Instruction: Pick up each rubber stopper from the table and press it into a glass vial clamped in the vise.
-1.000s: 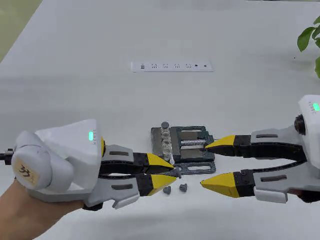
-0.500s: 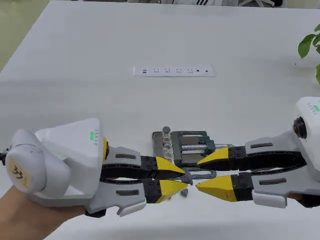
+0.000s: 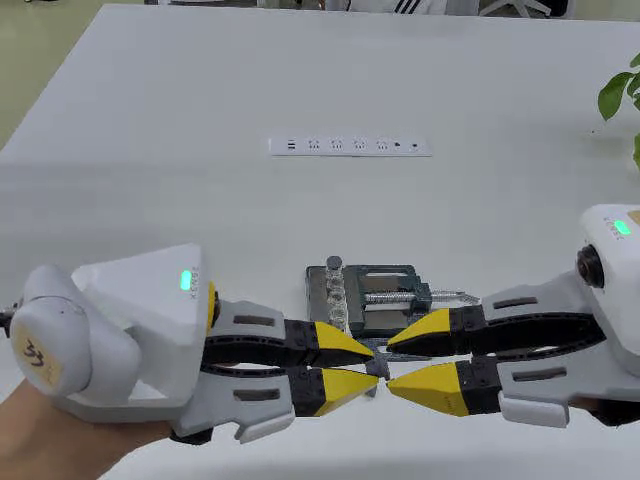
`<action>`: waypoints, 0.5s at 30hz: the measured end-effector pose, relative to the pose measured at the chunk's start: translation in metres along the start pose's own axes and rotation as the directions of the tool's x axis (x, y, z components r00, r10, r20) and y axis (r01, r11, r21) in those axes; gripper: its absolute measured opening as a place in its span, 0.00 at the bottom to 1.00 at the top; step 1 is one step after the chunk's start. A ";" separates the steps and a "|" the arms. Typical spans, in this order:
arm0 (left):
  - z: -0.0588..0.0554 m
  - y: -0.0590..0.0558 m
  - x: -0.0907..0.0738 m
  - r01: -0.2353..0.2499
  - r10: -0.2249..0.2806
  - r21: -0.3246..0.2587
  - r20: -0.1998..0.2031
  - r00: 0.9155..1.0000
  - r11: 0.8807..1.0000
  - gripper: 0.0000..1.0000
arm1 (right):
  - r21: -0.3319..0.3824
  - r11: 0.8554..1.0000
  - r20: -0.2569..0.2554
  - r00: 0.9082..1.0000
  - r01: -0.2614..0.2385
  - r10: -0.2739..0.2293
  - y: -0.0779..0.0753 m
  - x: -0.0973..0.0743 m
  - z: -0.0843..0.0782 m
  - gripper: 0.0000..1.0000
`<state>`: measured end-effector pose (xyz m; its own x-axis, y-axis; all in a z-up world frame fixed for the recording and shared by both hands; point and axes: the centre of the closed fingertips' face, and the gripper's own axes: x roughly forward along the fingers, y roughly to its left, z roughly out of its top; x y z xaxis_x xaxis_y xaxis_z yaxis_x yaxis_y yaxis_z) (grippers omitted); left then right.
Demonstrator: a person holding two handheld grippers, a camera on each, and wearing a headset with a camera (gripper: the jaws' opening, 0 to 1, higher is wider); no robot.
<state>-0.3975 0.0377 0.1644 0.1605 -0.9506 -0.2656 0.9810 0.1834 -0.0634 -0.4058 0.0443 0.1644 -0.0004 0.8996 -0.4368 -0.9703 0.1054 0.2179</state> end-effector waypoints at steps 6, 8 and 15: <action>0.001 -0.001 -0.001 0.003 -0.003 -0.005 0.008 1.000 1.000 0.04 | 0.001 1.000 0.001 1.000 -0.003 0.003 -0.001 0.000 -0.001 0.10; 0.002 -0.001 -0.001 0.004 -0.004 -0.008 0.011 1.000 1.000 0.04 | 0.002 1.000 0.002 1.000 -0.005 0.005 -0.001 0.000 -0.001 0.10; 0.004 -0.001 -0.001 0.010 -0.010 -0.012 0.020 1.000 1.000 0.04 | 0.005 1.000 0.010 1.000 -0.007 0.007 -0.001 0.000 0.000 0.09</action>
<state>-0.3983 0.0377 0.1682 0.1527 -0.9572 -0.2460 0.9812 0.1765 -0.0777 -0.4048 0.0445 0.1645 -0.0051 0.9045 -0.4265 -0.9689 0.1010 0.2257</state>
